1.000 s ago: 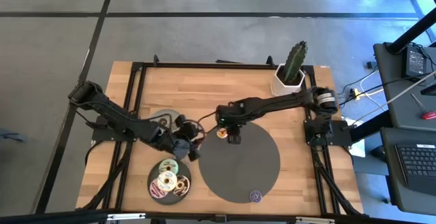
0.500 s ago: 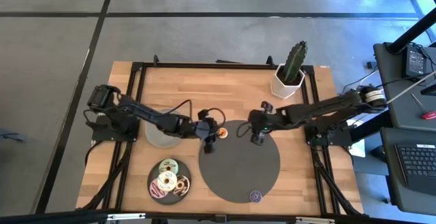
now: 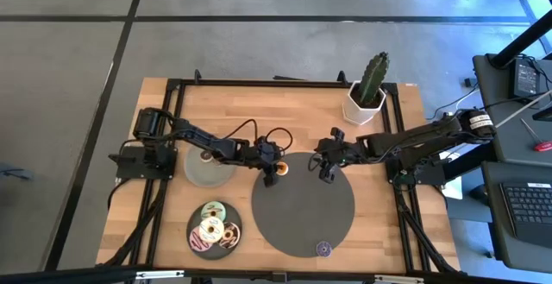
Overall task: Pick & Place donuts
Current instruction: Put the small yellow donut on the gray plate
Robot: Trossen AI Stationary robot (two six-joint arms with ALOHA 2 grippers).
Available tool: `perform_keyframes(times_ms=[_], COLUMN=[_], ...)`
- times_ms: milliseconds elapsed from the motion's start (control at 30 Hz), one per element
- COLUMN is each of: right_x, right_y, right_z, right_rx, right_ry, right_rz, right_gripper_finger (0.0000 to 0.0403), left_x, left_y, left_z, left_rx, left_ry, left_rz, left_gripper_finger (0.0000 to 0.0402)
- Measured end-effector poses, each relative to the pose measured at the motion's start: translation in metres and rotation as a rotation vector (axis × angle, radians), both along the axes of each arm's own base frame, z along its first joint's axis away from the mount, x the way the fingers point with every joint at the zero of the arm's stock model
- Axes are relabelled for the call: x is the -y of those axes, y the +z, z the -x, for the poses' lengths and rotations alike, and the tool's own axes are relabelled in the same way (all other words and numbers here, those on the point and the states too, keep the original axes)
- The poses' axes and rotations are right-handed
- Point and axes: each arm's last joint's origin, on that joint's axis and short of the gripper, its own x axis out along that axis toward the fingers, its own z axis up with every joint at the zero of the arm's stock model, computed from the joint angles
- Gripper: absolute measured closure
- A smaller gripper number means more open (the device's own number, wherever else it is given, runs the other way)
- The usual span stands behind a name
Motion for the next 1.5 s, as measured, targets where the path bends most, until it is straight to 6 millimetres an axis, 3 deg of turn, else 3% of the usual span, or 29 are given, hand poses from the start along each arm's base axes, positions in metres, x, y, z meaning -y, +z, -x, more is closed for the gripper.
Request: perform_keyframes(times_ms=[267, 633, 800, 933, 1133, 1300, 1500], right_x=[0.0, 0.0, 0.0, 0.0, 0.0, 0.0, 0.0], right_y=[0.0, 0.0, 0.0, 0.0, -0.002, -0.002, -0.001], right_z=[0.0, 0.0, 0.0, 0.0, 0.002, 0.002, 0.001], right_rx=[-0.004, -0.005, -0.006, -0.011, -0.026, -0.027, -0.015], right_ry=[0.013, 0.014, 0.014, 0.011, -0.005, -0.004, -0.001], right_rz=[0.013, 0.014, 0.015, 0.013, 0.0, 0.001, 0.002], right_gripper_finger=[0.0248, 0.0248, 0.0248, 0.0248, 0.0248, 0.0248, 0.0248], left_x=[0.0, 0.0, 0.0, 0.003, 0.029, 0.054, 0.077], left_y=[-0.001, -0.002, 0.017, 0.05, 0.091, 0.082, 0.058], left_z=[0.001, 0.001, 0.008, 0.032, 0.088, 0.14, 0.172], left_rx=[-0.016, -0.026, -0.023, -0.08, -0.153, -0.129, -0.09], left_ry=[-0.021, -0.026, -0.012, 0.052, 0.201, 0.399, 0.501], left_rz=[-0.014, -0.014, -0.012, -0.042, -0.049, 0.015, 0.125], left_gripper_finger=[0.0273, 0.039, 0.0394, 0.0396, 0.0396, 0.0395, 0.0396])
